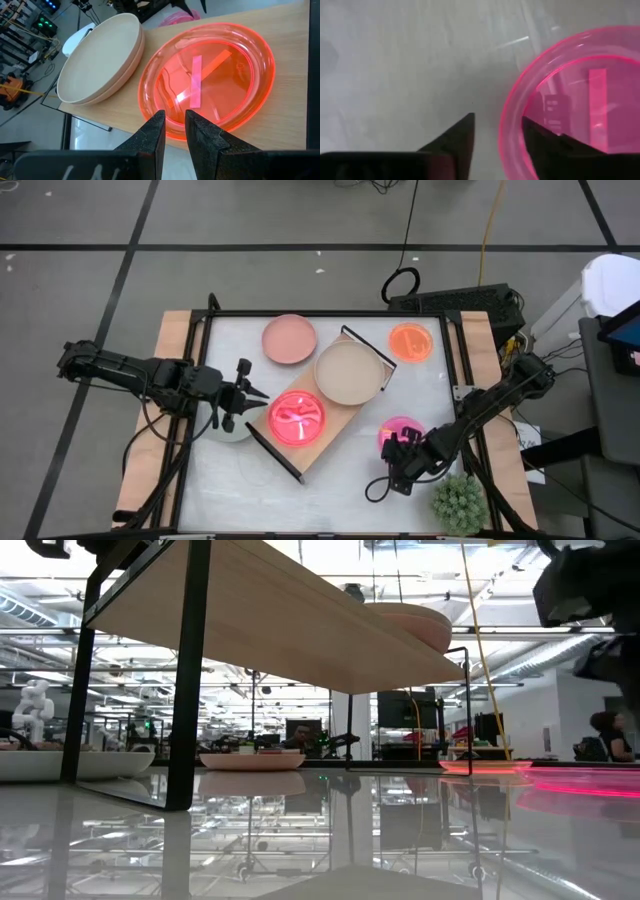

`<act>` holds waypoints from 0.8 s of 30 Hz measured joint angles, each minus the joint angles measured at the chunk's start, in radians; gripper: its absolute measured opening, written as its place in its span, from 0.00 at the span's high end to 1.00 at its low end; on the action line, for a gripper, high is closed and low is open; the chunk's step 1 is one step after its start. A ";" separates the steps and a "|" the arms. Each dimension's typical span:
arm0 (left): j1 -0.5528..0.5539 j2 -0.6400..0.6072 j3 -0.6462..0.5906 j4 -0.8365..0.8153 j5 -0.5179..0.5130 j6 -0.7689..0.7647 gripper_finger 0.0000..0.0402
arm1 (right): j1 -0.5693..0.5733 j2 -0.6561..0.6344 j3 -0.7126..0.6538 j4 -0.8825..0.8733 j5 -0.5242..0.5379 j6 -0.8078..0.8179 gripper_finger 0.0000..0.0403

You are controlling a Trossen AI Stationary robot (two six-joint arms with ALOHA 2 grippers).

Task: Place and stack plates onto a shelf
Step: Stack the small pink plate on top of the small pink plate on the shelf

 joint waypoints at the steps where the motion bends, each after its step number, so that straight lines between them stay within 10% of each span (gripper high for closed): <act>1: 0.000 0.000 0.000 0.000 0.000 0.000 0.80 | 0.004 0.000 -0.007 0.004 0.004 -0.028 0.59; 11: 0.000 0.000 0.000 0.000 0.000 0.001 0.80 | 0.017 0.000 -0.097 0.071 0.057 -0.139 0.54; 24: 0.000 0.000 0.000 -0.002 0.000 0.005 0.80 | 0.017 0.000 -0.102 0.034 0.058 -0.199 0.86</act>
